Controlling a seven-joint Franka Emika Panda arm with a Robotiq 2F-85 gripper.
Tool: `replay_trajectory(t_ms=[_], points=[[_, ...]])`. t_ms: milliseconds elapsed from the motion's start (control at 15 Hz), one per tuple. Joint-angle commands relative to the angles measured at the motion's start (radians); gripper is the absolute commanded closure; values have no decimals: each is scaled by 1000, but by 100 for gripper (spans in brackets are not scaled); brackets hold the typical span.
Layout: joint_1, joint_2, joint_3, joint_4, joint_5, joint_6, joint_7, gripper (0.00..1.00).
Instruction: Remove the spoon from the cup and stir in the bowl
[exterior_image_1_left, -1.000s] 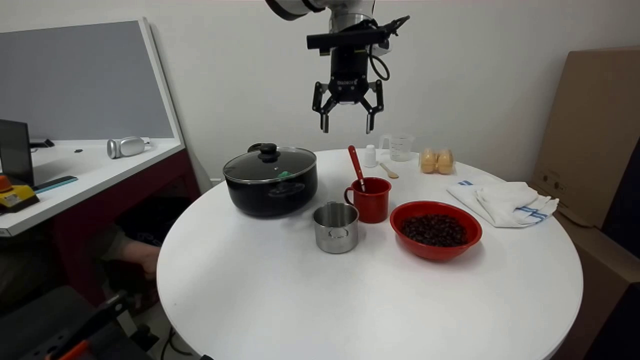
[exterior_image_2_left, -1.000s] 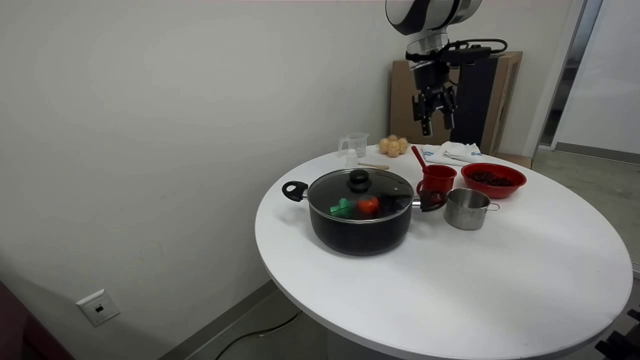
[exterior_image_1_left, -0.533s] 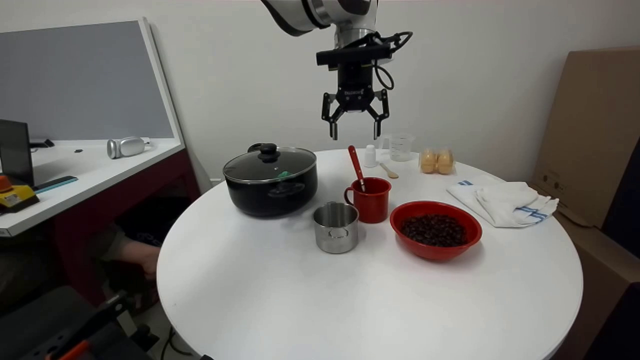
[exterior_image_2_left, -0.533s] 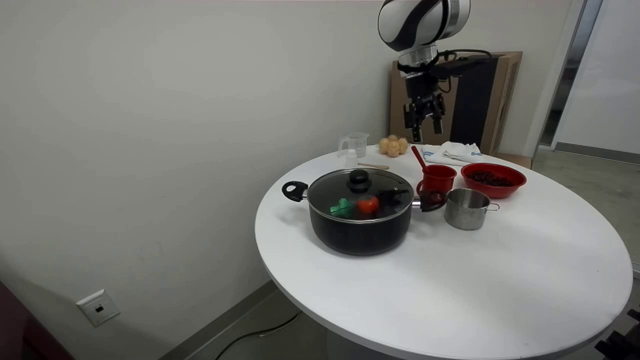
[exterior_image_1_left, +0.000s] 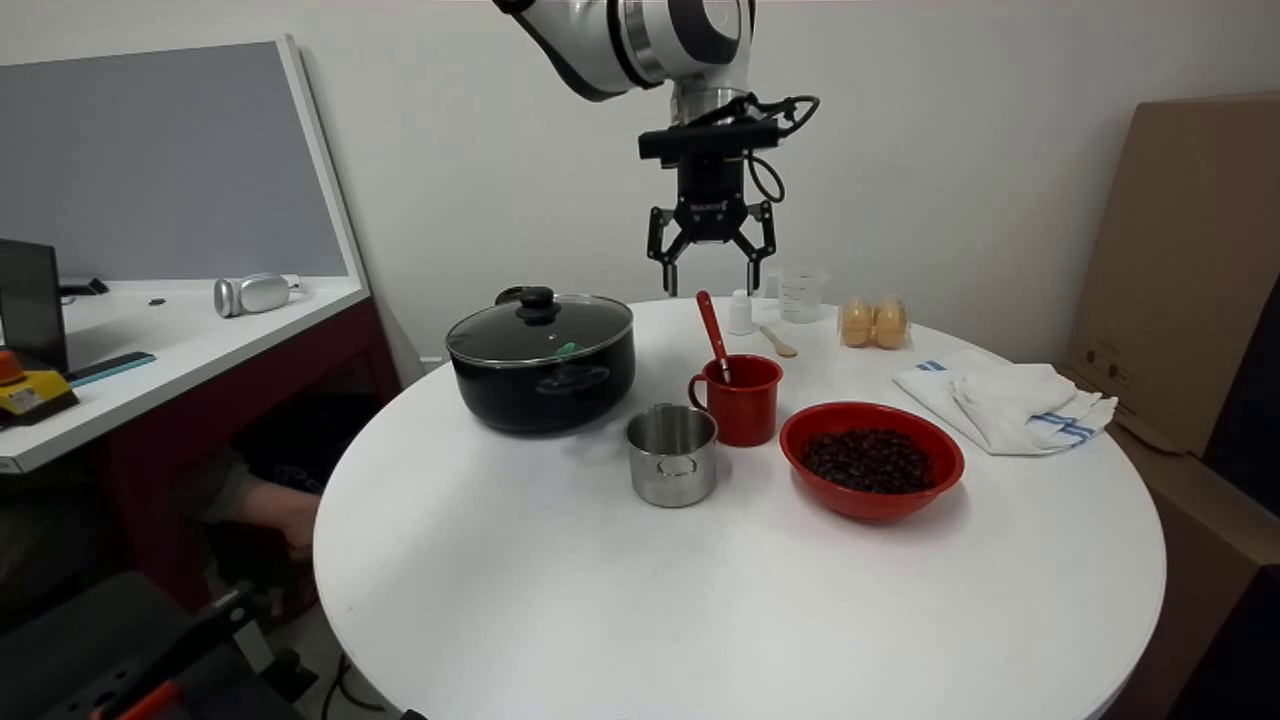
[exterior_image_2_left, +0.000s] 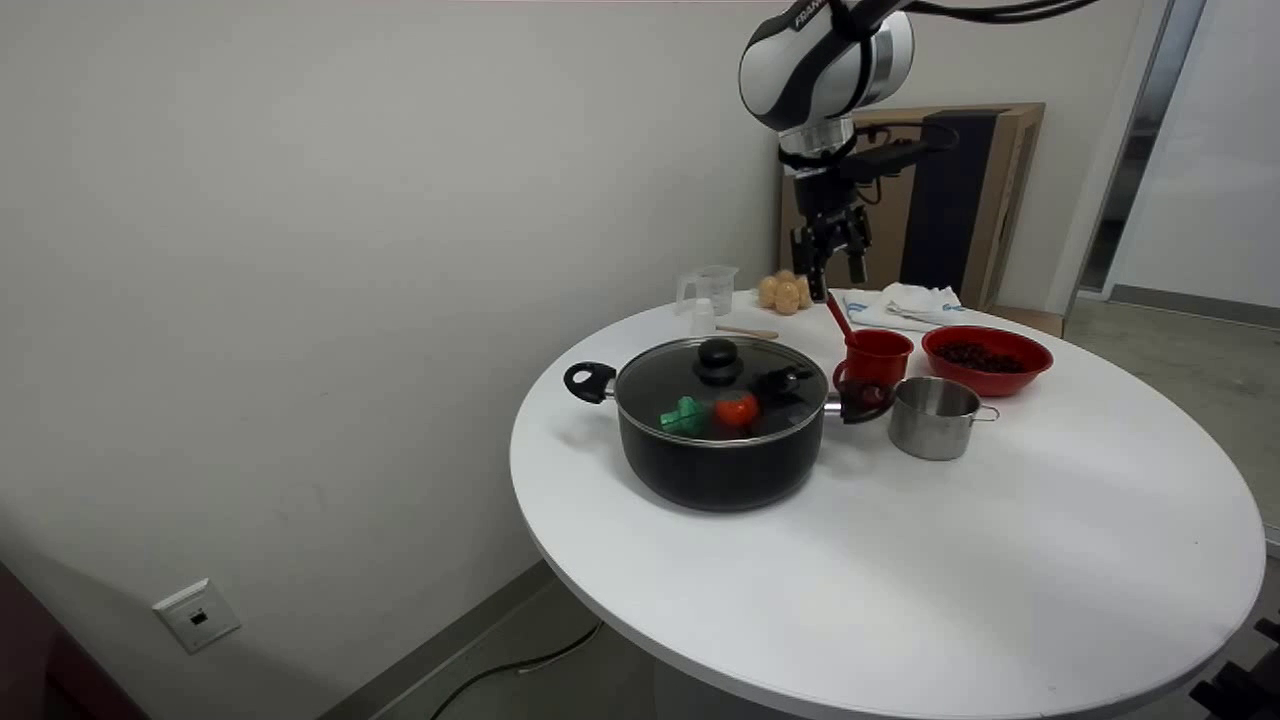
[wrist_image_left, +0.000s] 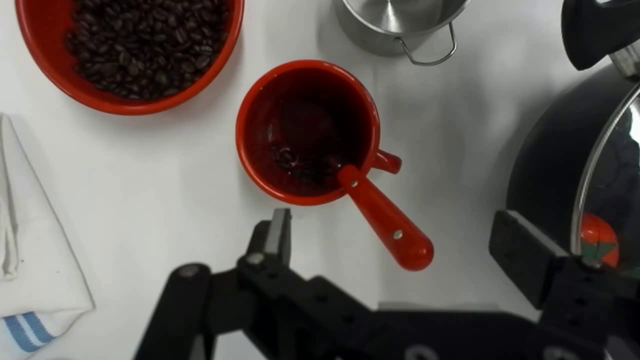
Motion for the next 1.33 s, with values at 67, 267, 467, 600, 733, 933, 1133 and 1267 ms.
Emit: replay_trajectory(t_ms=[67,267,467,600,733,933,1133,1267], points=[[5,61,4,91,-19,-26,17,0],[11,80,-3,114,-26,-47,29,0],[16,94,-5,132,-33,-64,38,0],[19,99,-4,138,-37,-69,42,0],[23,106,-5,146,-41,-76,47,18],[29,109,-6,152,-46,-85,60,37],[34,108,-7,154,-50,-91,69,62],[38,104,-8,157,-51,-100,81,75]])
